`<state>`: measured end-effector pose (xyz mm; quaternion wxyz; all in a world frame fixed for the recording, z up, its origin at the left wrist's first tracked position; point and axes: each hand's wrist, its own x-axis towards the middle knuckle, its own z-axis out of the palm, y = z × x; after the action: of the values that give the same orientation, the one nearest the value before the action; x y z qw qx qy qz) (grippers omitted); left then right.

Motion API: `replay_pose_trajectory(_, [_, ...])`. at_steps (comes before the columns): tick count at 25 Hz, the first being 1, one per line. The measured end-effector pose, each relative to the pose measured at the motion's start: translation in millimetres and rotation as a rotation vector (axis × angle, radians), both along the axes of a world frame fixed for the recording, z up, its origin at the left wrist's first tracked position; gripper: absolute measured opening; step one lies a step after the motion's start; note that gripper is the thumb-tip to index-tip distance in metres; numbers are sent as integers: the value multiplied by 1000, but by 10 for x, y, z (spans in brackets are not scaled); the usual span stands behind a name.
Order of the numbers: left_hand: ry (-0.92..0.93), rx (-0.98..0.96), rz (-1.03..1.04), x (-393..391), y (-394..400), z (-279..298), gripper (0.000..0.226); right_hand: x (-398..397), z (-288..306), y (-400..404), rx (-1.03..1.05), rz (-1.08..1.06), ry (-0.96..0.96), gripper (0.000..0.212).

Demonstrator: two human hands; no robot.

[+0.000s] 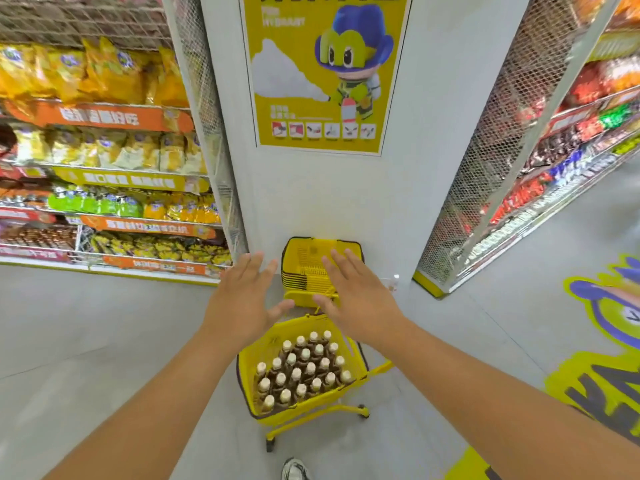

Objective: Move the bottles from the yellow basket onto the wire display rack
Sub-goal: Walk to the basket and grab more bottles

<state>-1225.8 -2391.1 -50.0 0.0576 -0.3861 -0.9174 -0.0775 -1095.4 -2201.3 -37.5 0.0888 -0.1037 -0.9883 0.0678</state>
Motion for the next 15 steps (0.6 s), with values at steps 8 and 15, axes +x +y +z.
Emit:
replay_pose_trajectory(8, [-136,-25,-18,-1281,761,-608,102,-1274,-526,622,-47,9,-137,80])
replay_pose_trajectory(15, [-331,-72,61,-1585,980,-1593,92,-1839,-1538,964,-107,59,-312,85])
